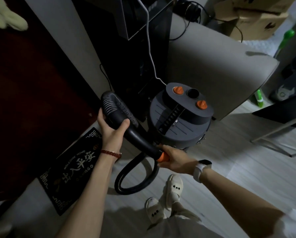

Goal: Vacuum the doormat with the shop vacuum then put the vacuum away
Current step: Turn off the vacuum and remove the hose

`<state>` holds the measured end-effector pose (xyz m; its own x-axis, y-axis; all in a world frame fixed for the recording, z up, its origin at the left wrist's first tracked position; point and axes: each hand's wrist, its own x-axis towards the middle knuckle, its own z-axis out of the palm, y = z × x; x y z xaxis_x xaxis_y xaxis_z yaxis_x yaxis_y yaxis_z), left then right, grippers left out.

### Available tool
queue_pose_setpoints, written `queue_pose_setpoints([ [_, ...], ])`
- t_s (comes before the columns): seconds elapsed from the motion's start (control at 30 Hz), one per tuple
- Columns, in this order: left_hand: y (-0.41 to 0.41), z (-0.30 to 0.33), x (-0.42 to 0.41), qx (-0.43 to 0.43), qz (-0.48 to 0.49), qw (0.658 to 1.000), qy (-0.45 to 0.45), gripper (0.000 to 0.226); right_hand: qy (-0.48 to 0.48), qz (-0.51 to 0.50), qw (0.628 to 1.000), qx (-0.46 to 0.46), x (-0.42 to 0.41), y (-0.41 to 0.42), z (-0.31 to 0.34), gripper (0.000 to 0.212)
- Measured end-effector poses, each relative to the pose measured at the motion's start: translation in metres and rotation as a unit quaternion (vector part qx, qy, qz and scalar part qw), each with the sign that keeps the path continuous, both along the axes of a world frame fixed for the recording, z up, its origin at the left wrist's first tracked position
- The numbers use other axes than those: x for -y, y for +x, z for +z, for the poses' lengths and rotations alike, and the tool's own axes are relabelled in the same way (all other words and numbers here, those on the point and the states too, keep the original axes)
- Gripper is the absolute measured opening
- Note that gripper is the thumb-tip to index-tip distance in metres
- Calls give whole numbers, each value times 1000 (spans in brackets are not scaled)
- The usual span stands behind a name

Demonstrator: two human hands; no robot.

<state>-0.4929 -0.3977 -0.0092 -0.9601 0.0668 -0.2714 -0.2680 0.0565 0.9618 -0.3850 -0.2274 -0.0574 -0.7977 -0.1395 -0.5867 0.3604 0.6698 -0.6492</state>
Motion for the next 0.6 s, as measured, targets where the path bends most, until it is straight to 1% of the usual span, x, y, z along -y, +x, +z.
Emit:
queue_pose_setpoints([
  [0.07, 4, 5, 4, -18, -25, 999, -13, 85, -120, -60, 990, 52, -3, -13, 9, 50],
  [0.1, 7, 7, 8, -26, -41, 999, -21, 87, -179, -119, 975, 53, -4, -26, 17, 49],
  [0.17, 16, 9, 13, -43, -90, 995, -31, 90, -243, -250, 937, 34, -3, -58, 38, 46],
  [0.2, 22, 9, 15, -53, -117, 991, -35, 91, -259, -294, 919, 38, -3, -76, 48, 47],
  [0.27, 32, 7, 19, -65, -172, 982, -47, 92, -308, -325, 890, 81, 4, -114, 65, 46],
  [0.33, 42, 0, 23, -70, -229, 969, -65, 94, -380, -346, 848, 126, 18, -140, 80, 44],
  [0.37, 48, -4, 23, -72, -253, 962, -71, 96, -404, -364, 827, 141, 27, -148, 84, 38],
  [0.4, 53, -9, 25, -71, -267, 958, -76, 98, -402, -374, 823, 148, 36, -153, 89, 29],
  [0.43, 57, -13, 26, -58, -272, 957, -80, 99, -375, -374, 836, 143, 45, -155, 91, 23],
  [0.5, 61, -20, 31, -41, -291, 952, -87, 97, -299, -354, 880, 105, 56, -154, 90, 20],
  [0.57, 59, -23, 34, -48, -308, 944, -105, 83, -245, -299, 920, 68, 57, -150, 88, 17],
  [0.6, 56, -25, 36, -45, -293, 948, -115, 73, -220, -262, 938, 51, 55, -146, 88, 13],
])
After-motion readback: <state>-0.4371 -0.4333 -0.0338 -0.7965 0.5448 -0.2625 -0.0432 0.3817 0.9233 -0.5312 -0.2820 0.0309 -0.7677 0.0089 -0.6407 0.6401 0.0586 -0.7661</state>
